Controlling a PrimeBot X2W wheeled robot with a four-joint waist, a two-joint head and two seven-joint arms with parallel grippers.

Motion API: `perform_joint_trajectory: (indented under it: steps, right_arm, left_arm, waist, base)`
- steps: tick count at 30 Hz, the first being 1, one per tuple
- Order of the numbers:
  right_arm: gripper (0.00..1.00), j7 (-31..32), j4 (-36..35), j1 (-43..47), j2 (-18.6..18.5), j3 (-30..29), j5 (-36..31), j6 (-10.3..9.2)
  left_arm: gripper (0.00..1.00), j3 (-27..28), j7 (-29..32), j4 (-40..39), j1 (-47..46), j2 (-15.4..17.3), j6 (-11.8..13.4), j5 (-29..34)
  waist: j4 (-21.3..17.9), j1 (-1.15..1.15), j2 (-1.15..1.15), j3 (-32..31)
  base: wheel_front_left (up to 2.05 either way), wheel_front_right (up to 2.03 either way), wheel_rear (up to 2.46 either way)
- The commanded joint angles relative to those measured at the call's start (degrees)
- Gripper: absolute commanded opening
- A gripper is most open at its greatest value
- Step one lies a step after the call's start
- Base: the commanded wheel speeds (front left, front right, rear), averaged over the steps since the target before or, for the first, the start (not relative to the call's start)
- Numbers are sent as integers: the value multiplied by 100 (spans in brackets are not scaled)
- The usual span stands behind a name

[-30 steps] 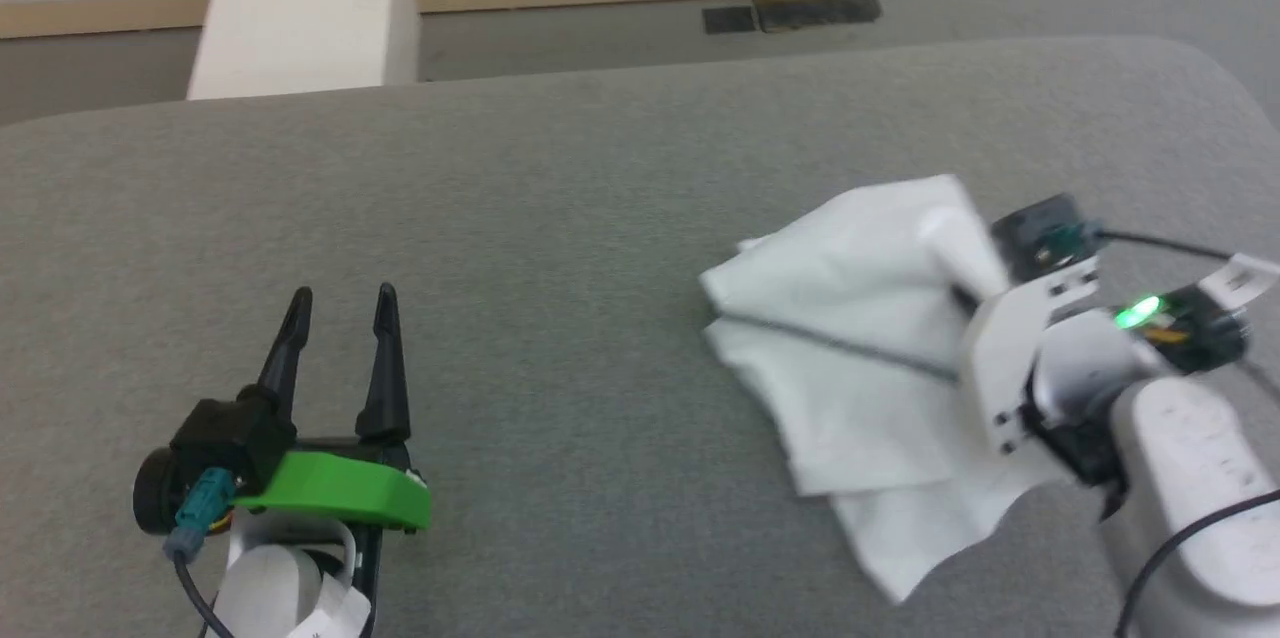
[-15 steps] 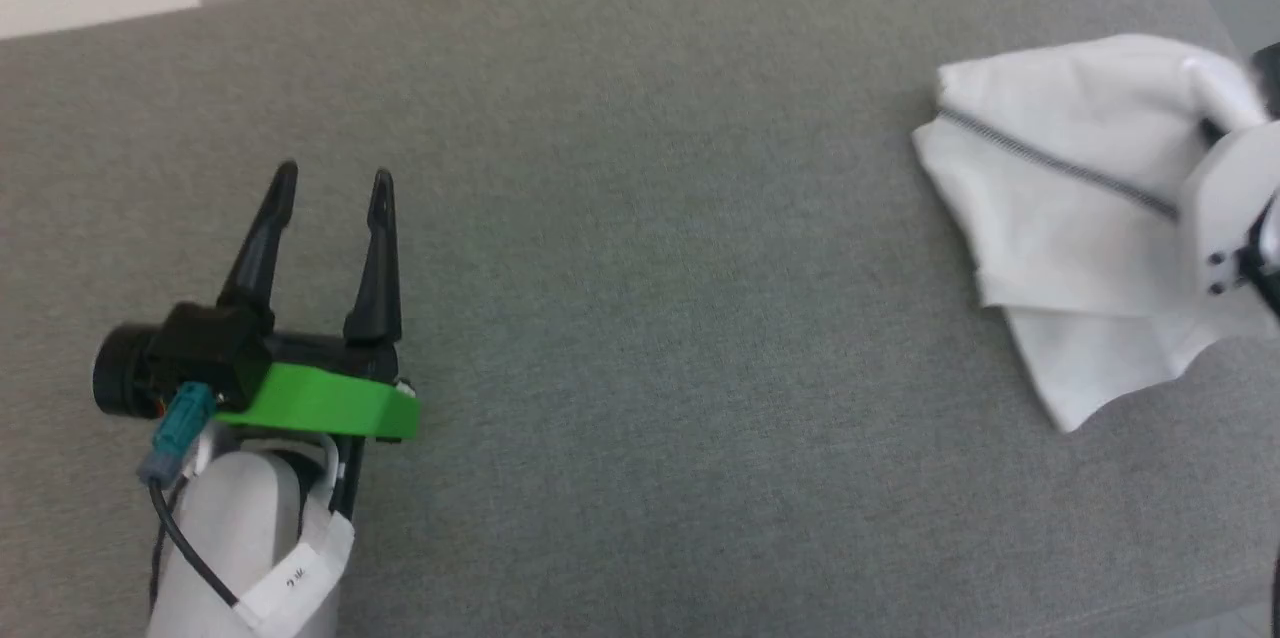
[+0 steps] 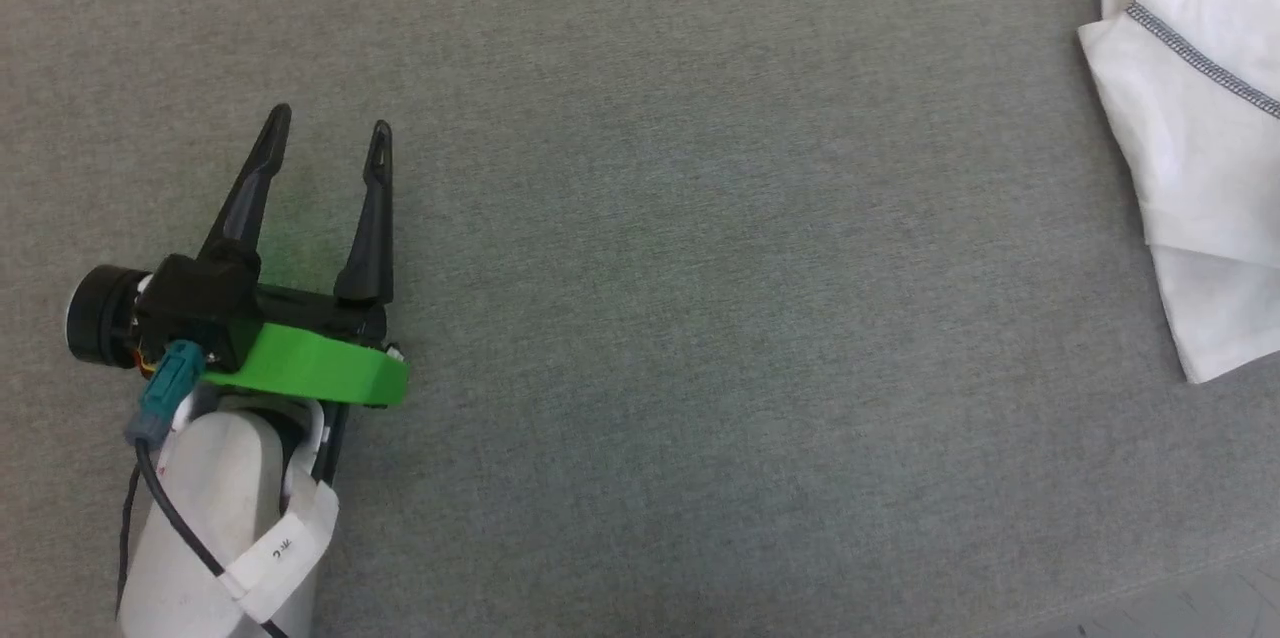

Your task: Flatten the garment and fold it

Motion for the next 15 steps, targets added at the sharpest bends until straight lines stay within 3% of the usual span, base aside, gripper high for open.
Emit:
perform_joint_trajectory:
  steps: [1,9,15]
  right_arm:
    - [100,-99,47,-84,19,-103,-80,-10]
    - [100,-509,-126,331,100,-582,-107,-10]
    - [100,-1198,-1043,1165,579,-362,751,-10]
  left_arm:
    - [100,-7,-12,33,-35,23,-33,-6]
    - [100,-47,-99,408,201,-222,6,-186]
    - [100,28,-127,645,602,-461,66,-353]
  waist:
    - [72,-1,-1,-105]
    - [296,-1,-1,-932]
    - [509,-1,-1,-1752]
  base:
    - [0,0,0]
    - [0,0,0]
    - [0,0,0]
